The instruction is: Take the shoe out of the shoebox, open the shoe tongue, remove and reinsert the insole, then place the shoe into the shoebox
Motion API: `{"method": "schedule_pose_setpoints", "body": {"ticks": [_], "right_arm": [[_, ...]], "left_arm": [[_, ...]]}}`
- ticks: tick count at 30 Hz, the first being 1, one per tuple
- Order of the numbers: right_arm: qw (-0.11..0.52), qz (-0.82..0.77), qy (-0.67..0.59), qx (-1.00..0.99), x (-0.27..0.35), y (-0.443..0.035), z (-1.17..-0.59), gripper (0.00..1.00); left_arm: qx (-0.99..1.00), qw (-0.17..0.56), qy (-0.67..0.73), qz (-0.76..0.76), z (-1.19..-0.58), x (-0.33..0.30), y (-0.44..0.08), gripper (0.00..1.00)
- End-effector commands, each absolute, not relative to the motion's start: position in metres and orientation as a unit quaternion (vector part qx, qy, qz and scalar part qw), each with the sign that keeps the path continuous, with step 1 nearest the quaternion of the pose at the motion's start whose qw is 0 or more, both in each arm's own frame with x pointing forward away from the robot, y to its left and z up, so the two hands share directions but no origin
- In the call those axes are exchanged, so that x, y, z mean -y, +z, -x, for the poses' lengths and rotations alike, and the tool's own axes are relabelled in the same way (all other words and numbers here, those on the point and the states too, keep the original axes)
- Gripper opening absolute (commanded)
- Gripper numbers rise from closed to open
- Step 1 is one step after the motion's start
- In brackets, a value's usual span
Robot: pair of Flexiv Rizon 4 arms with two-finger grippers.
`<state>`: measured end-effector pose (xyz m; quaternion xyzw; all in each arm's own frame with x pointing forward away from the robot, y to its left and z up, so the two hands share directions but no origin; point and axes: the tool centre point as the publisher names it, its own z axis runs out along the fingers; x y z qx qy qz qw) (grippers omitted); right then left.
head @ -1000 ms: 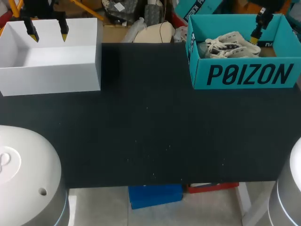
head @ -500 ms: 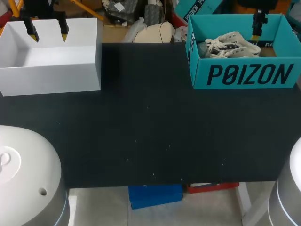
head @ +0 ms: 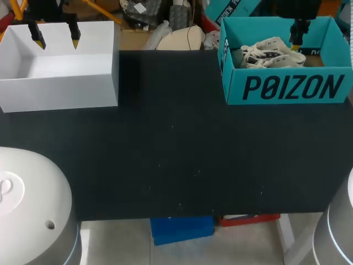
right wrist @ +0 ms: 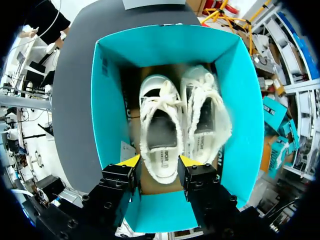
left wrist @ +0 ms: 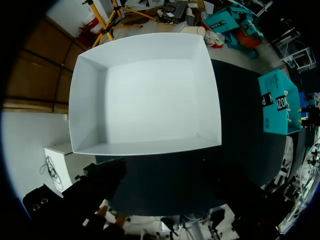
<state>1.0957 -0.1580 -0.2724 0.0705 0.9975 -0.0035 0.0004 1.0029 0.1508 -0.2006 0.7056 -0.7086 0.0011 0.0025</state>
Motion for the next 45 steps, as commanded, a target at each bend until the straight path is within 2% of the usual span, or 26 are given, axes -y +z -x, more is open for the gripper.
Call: {"method": "schedule_pose_setpoints", "body": {"ticks": [1,16,19,26,45], "right_arm": [[-0.003,-0.056,-0.007,-0.998,0.157,-0.291,-1.108,0.39],[-0.003,-0.023,-0.007,-1.000,0.154,-0.334,-1.124,0.34],[0.001,-0.022,-0.003,-1.000,0.156,-0.337,-1.127,0.28],[0.000,-0.012,-0.003,-1.000,0.158,-0.346,-1.131,0.22],[-0.010,0.011,0.025,-1.000,0.143,-0.395,-1.133,0.24]], "left_arm": [[0.708,0.002,-0.001,-0.707,-1.002,-0.150,-0.200,1.00],[0.708,0.002,-0.001,-0.707,-1.002,-0.150,-0.200,1.00],[0.708,0.002,-0.001,-0.707,-1.002,-0.150,-0.200,1.00],[0.708,0.002,-0.001,-0.707,-1.002,-0.150,-0.200,1.00],[0.708,0.002,-0.001,-0.707,-1.002,-0.150,-0.200,1.00]]}}
